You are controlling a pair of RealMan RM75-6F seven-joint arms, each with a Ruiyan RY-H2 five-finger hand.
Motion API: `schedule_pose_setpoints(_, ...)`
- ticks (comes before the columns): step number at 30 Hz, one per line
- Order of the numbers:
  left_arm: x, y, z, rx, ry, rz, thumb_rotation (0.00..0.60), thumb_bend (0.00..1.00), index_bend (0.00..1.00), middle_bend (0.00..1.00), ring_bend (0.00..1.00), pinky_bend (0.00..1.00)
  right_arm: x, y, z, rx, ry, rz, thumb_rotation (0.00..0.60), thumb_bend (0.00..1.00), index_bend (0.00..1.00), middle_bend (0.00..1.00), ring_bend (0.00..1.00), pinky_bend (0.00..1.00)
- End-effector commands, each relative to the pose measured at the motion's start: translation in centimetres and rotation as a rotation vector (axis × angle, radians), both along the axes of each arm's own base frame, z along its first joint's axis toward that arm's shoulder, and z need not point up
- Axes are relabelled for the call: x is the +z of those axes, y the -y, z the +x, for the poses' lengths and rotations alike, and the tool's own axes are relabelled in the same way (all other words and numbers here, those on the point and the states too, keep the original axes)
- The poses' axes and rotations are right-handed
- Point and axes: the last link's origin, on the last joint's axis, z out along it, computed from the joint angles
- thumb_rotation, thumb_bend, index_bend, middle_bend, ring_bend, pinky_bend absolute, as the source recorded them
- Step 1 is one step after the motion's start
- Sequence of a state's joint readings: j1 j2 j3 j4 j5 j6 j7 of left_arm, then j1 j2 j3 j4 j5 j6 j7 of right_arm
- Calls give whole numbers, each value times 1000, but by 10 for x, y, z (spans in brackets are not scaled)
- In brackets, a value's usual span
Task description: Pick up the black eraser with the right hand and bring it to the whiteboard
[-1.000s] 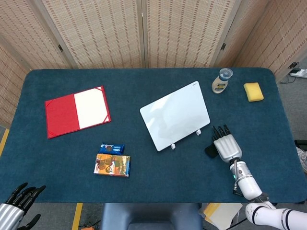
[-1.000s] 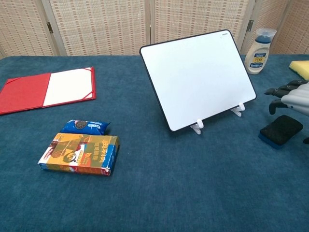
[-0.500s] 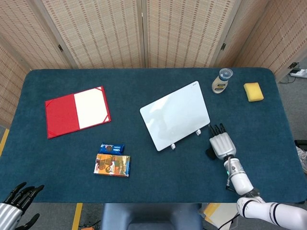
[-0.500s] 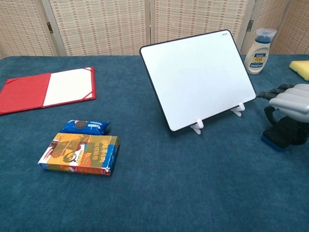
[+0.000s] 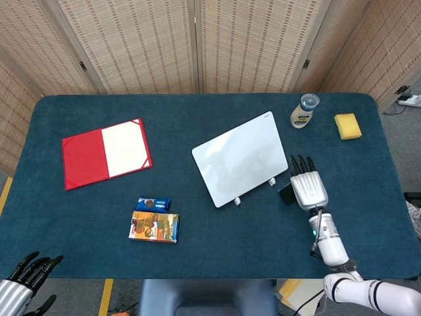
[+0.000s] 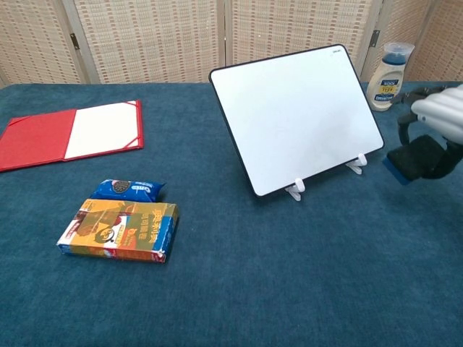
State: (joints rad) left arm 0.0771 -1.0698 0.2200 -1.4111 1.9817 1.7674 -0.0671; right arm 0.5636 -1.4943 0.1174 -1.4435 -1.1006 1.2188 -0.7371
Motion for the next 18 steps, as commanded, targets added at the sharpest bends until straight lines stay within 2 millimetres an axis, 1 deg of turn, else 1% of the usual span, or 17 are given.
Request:
schedule_pose_setpoints(1, 0, 0, 0, 1, 4, -2, 600, 346, 35, 267, 227, 145, -11, 7, 27, 99, 98, -188, 600, 184, 663, 92, 38, 100)
schedule_pose_setpoints(5, 2, -1, -1, 6, 13, -6, 600, 346, 38, 267, 228, 145, -28, 19, 49, 115, 132, -257, 600, 185, 666, 91, 31, 100)
schedule_pose_setpoints(11, 4, -3, -3, 16, 27, -20, 600, 345, 48, 267, 233, 145, -52, 38, 79, 147, 195, -316, 600, 184, 666, 84, 20, 97)
schedule_pose_setpoints(14, 4, -5, -4, 26, 32, -28, 600, 345, 52, 267, 235, 145, -63, 48, 89, 143, 217, -318, 600, 185, 666, 81, 17, 94)
schedule_pose_setpoints(18, 4, -8, -7, 42, 38, -35, 600, 346, 55, 267, 235, 145, -76, 61, 96, 125, 222, -308, 600, 184, 666, 79, 13, 93)
